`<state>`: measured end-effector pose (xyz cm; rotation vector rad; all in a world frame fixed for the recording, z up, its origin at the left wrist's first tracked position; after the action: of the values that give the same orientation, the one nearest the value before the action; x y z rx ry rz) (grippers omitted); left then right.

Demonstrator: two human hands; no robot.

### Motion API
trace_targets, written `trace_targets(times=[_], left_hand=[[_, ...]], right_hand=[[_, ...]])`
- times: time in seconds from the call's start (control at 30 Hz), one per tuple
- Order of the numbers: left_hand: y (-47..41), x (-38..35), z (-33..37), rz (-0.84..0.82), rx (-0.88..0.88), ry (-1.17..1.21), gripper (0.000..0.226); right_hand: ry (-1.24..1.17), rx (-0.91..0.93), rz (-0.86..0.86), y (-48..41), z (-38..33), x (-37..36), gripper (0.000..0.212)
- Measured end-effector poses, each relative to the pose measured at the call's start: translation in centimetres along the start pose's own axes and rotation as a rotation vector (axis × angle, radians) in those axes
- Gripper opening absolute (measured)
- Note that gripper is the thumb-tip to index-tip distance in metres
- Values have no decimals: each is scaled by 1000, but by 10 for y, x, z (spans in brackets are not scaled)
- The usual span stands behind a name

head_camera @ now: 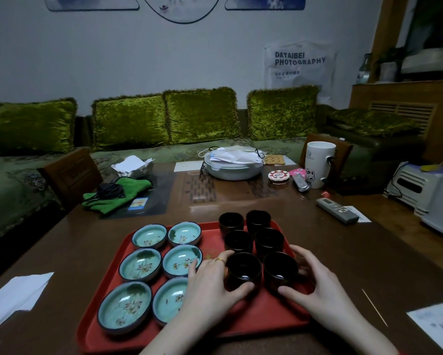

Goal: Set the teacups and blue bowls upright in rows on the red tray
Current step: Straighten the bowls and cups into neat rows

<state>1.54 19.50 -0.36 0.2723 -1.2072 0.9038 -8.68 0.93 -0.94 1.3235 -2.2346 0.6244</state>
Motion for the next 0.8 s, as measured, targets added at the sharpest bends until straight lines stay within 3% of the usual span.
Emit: trace_targets(times=[0.8], left_hand=[[-6,2,-2,48,-14,67,69]], right_hand=[[-12,28,-15,-10,-1,1,73]])
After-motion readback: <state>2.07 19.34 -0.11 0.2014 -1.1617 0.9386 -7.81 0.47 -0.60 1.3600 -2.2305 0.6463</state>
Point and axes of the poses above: each hand's wrist, its own y-axis away from the middle knuckle, its own x-axis out of the back of the hand, z = x × y, the point moved 1 cm from there along -y, towards the middle knuckle, and after that the axes turned 8 degrees about -x, right-handed, at the moved point
